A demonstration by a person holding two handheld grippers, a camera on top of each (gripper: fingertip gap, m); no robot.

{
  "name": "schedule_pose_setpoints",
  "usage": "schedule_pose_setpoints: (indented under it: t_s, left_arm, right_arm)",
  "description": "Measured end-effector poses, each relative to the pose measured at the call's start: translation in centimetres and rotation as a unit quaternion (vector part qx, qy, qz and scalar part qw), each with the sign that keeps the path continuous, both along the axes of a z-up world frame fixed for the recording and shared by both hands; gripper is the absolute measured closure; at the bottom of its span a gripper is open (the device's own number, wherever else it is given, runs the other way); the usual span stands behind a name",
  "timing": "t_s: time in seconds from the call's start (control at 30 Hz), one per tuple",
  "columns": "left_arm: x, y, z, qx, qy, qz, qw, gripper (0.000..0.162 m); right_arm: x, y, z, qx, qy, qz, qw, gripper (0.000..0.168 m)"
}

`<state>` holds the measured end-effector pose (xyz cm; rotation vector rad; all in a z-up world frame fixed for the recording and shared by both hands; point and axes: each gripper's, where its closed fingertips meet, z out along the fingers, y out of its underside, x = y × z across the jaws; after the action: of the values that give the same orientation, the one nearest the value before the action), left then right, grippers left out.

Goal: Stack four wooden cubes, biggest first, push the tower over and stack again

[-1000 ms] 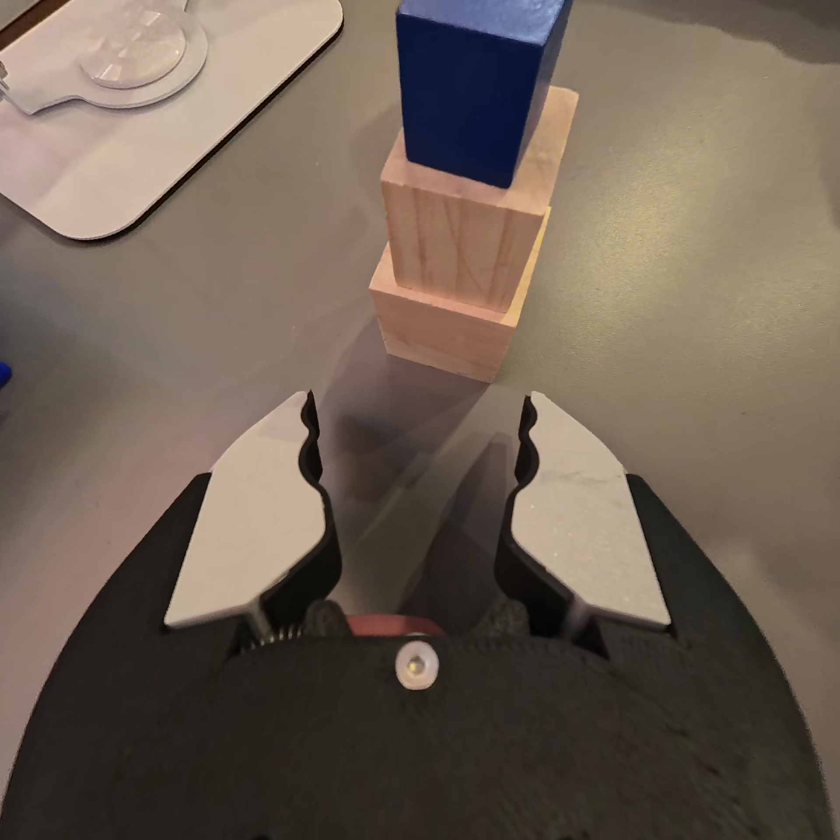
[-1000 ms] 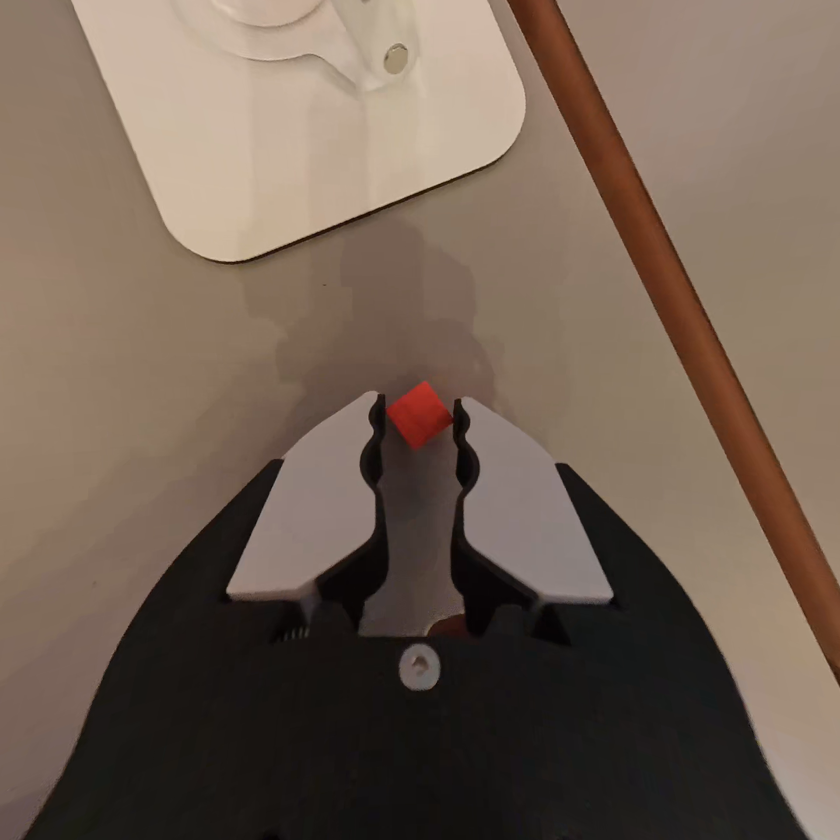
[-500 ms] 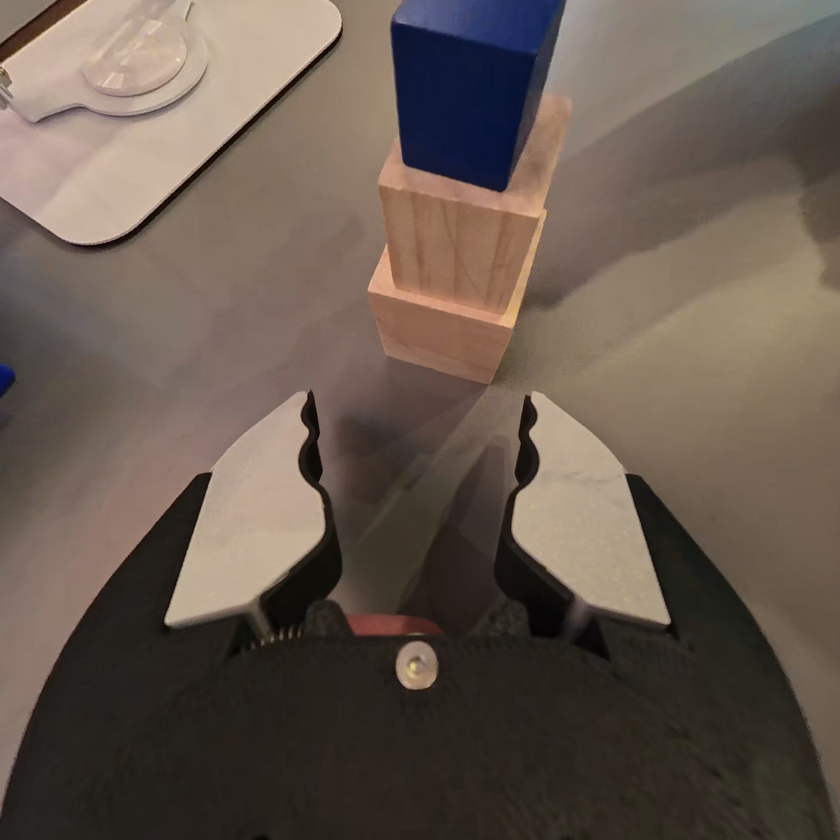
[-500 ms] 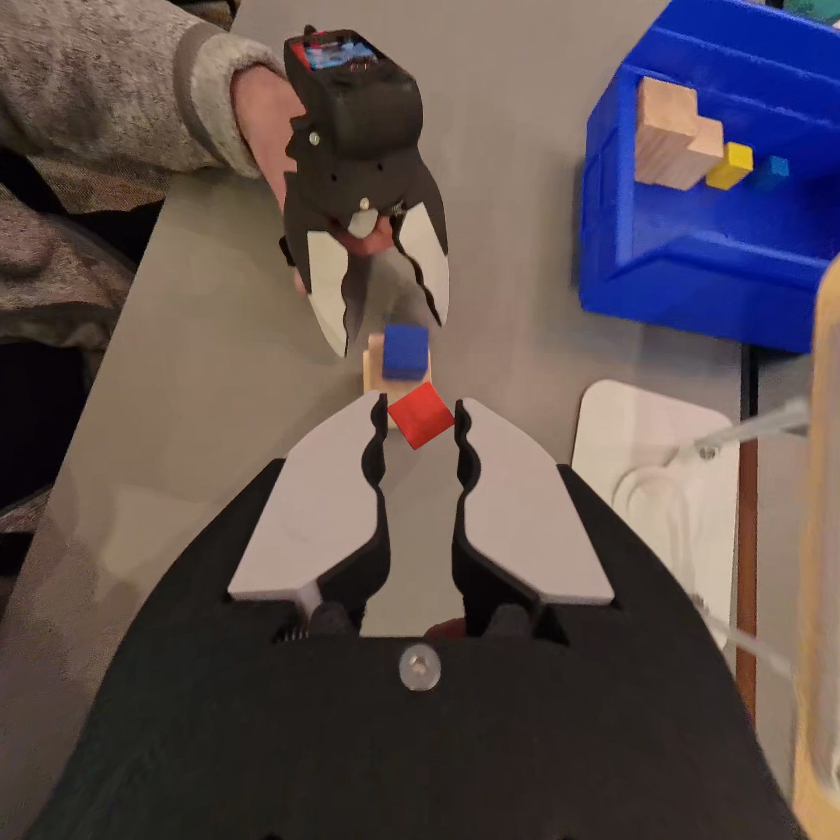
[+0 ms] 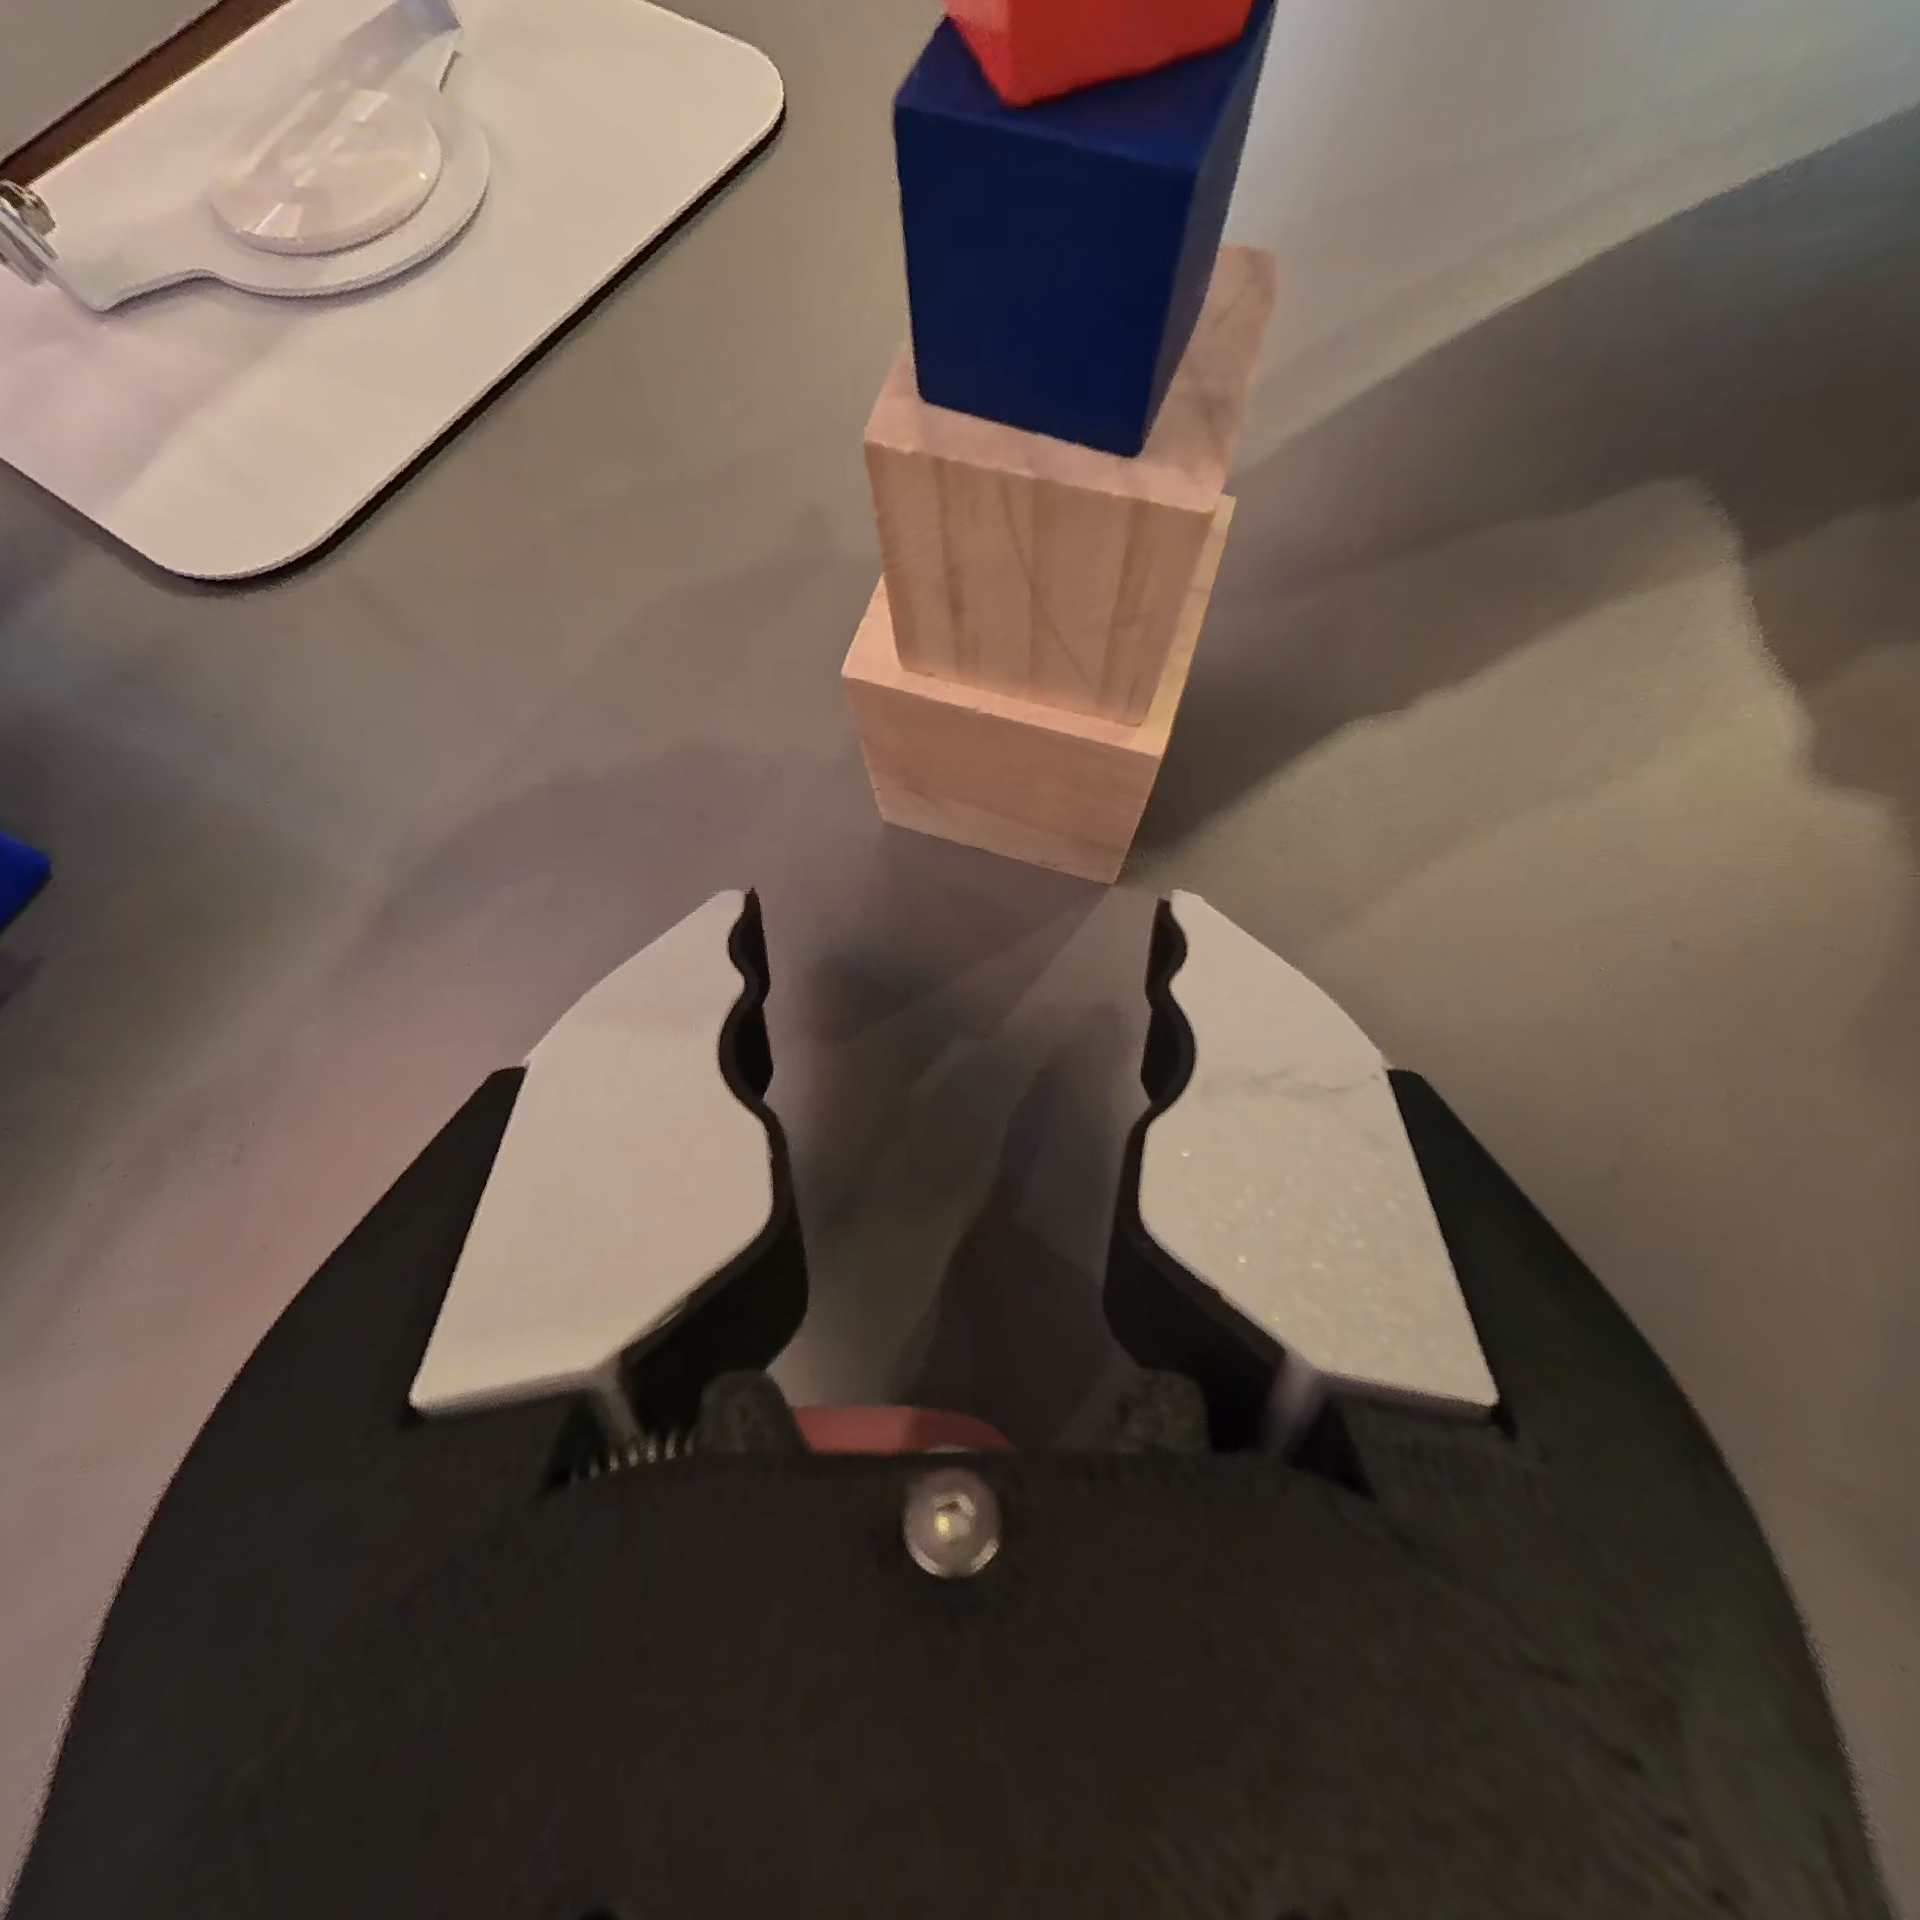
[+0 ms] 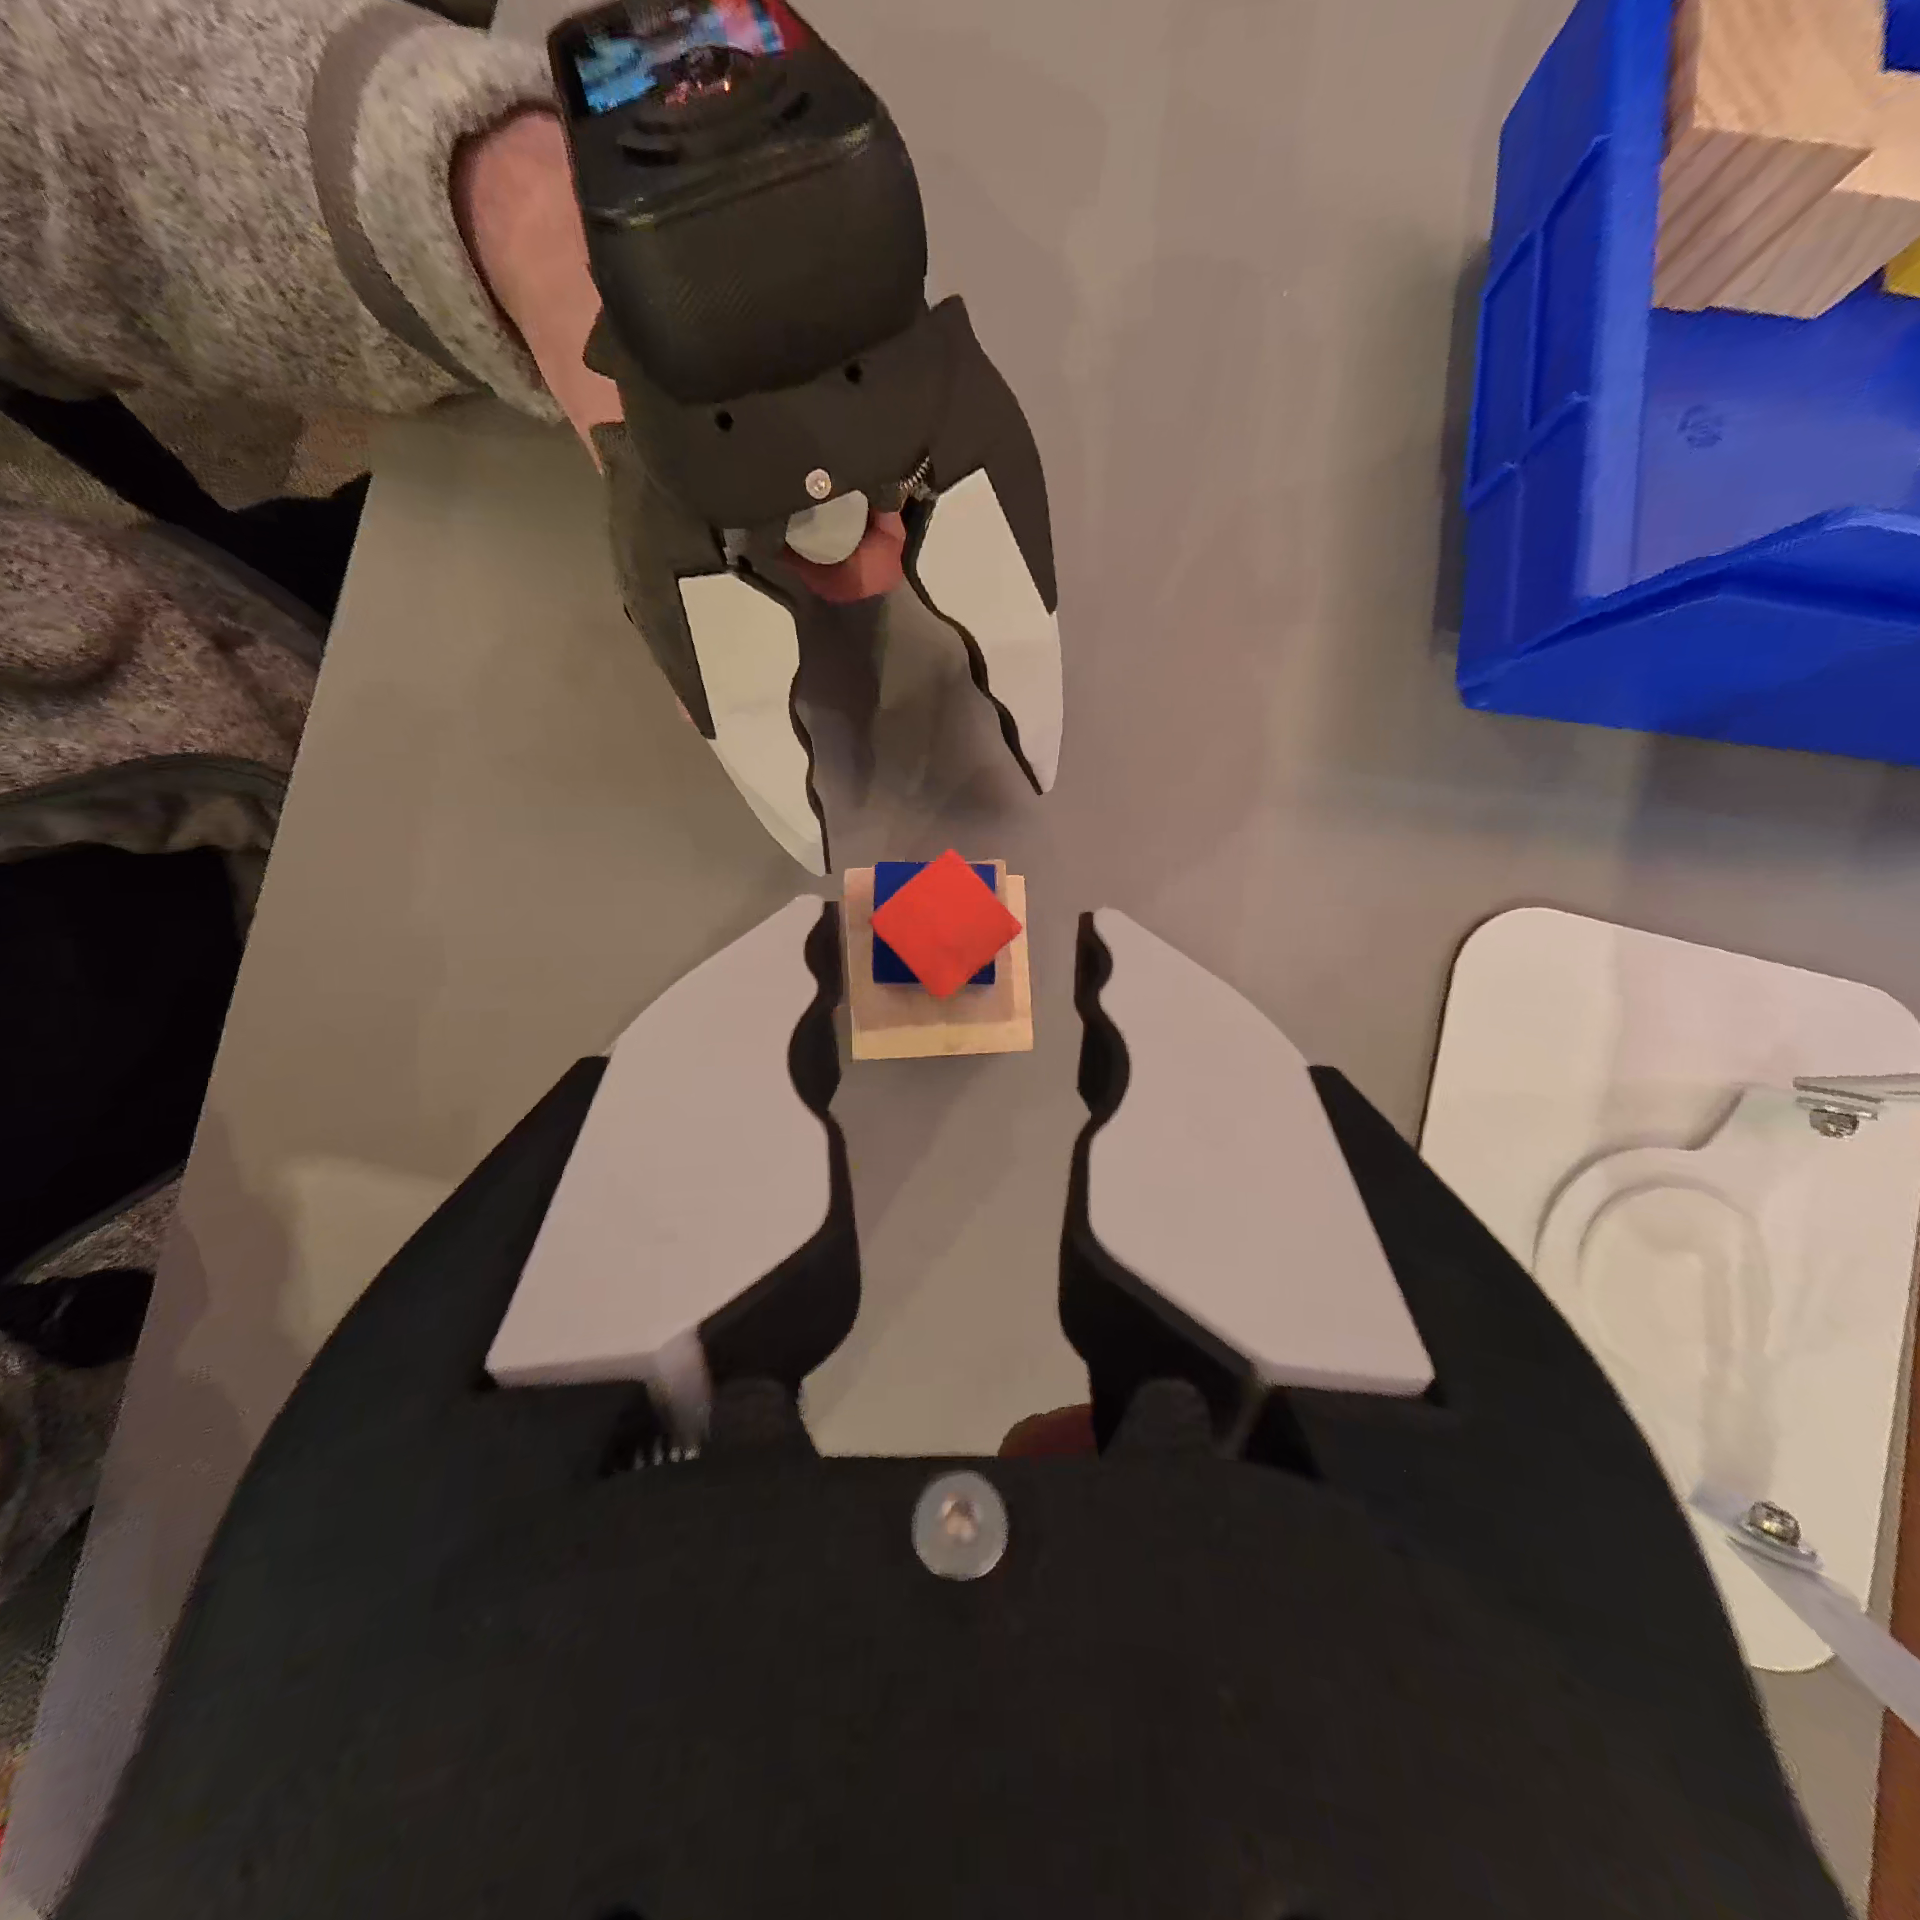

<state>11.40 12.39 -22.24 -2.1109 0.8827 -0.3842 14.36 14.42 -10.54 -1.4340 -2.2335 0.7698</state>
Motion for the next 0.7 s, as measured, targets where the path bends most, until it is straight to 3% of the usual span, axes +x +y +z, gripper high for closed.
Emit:
schedule_pose_setpoints:
  t_s: [0.1, 0.17, 0.23, 0.27, 0.33, 0.5, 0.7]
  left_arm:
    - [-0.2, 0.0, 0.4, 0.003, -0.014, 0.006, 1.0, 0.105]
    - [-0.7, -0.1, 0.7, 0.008, -0.023, 0.013, 1.0, 0.123]
    - [-1.6, 0.0, 1.2, 0.026, -0.028, 0.029, 0.999, 0.155]
    - [-2.4, 0.2, 1.6, 0.042, -0.03, 0.051, 0.997, 0.162]
    - [-4.8, 0.6, 2.3, 0.073, -0.023, 0.112, 0.991, 0.162]
    - [-12.1, -0.8, 4.9, 0.135, -0.047, 0.266, 0.953, 0.162]
    - [-16.4, -3.3, 4.2, 0.131, -0.055, 0.328, 0.934, 0.162]
  right_arm:
    - [1.3, 1.1, 2.0, -0.001, 0.045, -0.024, 0.999, 0.12]
    - [3.1, 2.0, 2.8, 0.001, 0.067, -0.042, 0.997, 0.124]
    - [5.2, 3.0, 3.0, -0.001, 0.09, -0.06, 0.994, 0.13]
    - [6.5, 3.5, 2.7, -0.002, 0.095, -0.072, 0.993, 0.133]
    - [9.3, 4.5, 1.5, -0.002, 0.094, -0.096, 0.991, 0.136]
    - [17.3, 8.3, -3.8, 0.012, 0.087, -0.191, 0.978, 0.168]
    - [27.4, 13.7, -11.3, 0.043, 0.057, -0.324, 0.944, 0.168]
